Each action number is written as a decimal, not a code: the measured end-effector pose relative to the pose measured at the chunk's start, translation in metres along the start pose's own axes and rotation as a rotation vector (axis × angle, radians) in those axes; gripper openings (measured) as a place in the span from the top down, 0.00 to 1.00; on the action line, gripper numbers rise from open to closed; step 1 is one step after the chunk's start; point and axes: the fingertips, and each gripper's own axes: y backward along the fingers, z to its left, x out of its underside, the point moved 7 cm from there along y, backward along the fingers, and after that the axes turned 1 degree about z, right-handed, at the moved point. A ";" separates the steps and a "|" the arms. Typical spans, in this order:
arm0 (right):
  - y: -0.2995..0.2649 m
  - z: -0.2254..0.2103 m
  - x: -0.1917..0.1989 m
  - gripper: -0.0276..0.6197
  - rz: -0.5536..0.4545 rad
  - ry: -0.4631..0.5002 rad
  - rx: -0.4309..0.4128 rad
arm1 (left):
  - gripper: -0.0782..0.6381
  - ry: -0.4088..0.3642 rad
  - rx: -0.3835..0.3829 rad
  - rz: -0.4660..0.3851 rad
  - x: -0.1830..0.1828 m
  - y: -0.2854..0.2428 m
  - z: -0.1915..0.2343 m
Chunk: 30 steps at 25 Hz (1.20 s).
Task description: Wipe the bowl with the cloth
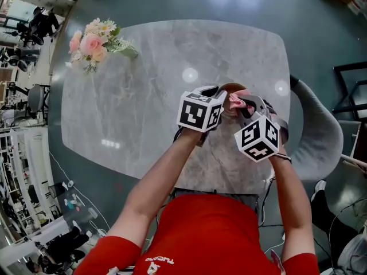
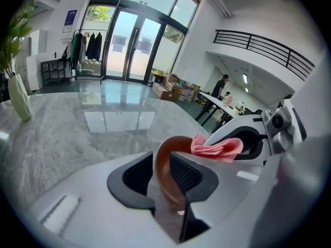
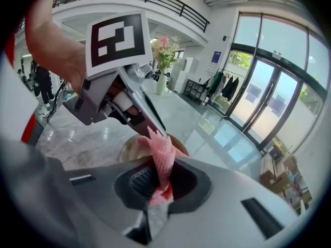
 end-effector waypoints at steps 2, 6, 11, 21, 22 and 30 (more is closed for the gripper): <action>0.002 -0.002 0.001 0.92 -0.007 -0.013 0.005 | 0.75 -0.015 0.000 -0.010 -0.001 0.002 -0.002; 0.008 -0.005 -0.002 0.92 -0.035 -0.037 0.035 | 0.73 -0.035 -0.003 -0.042 -0.003 0.009 -0.005; 0.016 -0.011 -0.007 0.92 -0.098 -0.081 0.090 | 0.72 -0.037 0.006 -0.104 -0.003 0.023 -0.005; 0.046 -0.019 -0.012 0.92 -0.250 -0.261 0.153 | 0.72 -0.100 0.003 -0.261 -0.009 0.051 -0.009; 0.051 -0.019 -0.013 0.92 -0.267 -0.273 0.163 | 0.72 -0.119 0.002 -0.285 -0.010 0.055 -0.010; 0.105 -0.020 -0.025 0.92 -0.412 -0.383 0.233 | 0.73 -0.233 0.025 -0.439 -0.019 0.097 -0.032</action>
